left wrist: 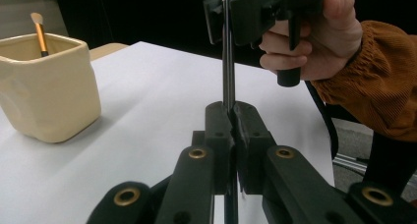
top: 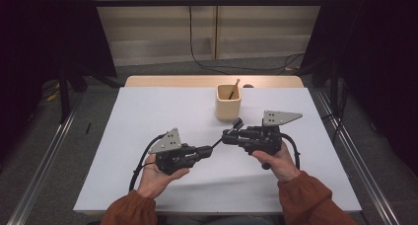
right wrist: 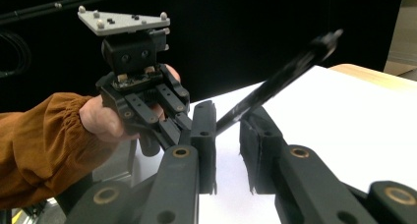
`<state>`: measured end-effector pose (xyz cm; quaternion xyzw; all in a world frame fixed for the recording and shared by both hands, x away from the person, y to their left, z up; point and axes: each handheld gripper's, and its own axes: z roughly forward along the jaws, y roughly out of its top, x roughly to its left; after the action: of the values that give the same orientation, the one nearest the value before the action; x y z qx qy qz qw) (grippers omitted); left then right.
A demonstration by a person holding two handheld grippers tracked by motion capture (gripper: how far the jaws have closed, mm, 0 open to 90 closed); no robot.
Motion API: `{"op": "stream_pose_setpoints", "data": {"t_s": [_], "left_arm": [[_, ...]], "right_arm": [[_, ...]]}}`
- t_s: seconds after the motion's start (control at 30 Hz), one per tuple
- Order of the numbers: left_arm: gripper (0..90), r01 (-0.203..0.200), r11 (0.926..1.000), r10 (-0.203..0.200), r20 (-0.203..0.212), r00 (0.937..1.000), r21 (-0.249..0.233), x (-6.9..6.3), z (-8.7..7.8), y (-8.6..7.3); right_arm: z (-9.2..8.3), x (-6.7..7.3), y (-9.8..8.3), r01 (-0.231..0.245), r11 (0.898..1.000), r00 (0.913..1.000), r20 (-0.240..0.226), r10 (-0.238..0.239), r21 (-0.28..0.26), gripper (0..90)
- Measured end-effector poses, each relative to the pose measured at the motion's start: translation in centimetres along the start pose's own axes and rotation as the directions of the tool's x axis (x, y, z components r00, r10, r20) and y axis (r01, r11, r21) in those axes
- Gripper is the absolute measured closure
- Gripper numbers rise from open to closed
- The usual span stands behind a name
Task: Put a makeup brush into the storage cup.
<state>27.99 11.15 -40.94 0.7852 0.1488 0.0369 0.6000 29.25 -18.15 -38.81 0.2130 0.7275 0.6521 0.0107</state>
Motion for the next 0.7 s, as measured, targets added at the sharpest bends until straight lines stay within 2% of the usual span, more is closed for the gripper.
{"op": "stream_pose_setpoints", "data": {"t_s": [0.2,0.57,0.7], "left_arm": [[85.7,-0.005,1.0000,0.005,-0.009,1.0000,0.002,0.05,0.09,-0.12],[85.7,-0.035,0.9985,0.036,-0.011,0.9993,0.041,0.07,0.67,-0.52],[85.6,-0.035,0.9983,0.036,-0.011,0.9993,0.046,0.06,0.87,-0.61]], "right_arm": [[-0.08,-0.27,-0.09,-0.018,1.000,0.9998,-0.006,0.018,-0.004,78.5],[0.07,-0.41,-0.17,-0.040,0.999,0.9987,-0.032,0.039,-0.002,81.8],[0.13,-0.39,-0.18,-0.044,0.999,0.9982,-0.040,0.043,-0.001,82.9]]}}
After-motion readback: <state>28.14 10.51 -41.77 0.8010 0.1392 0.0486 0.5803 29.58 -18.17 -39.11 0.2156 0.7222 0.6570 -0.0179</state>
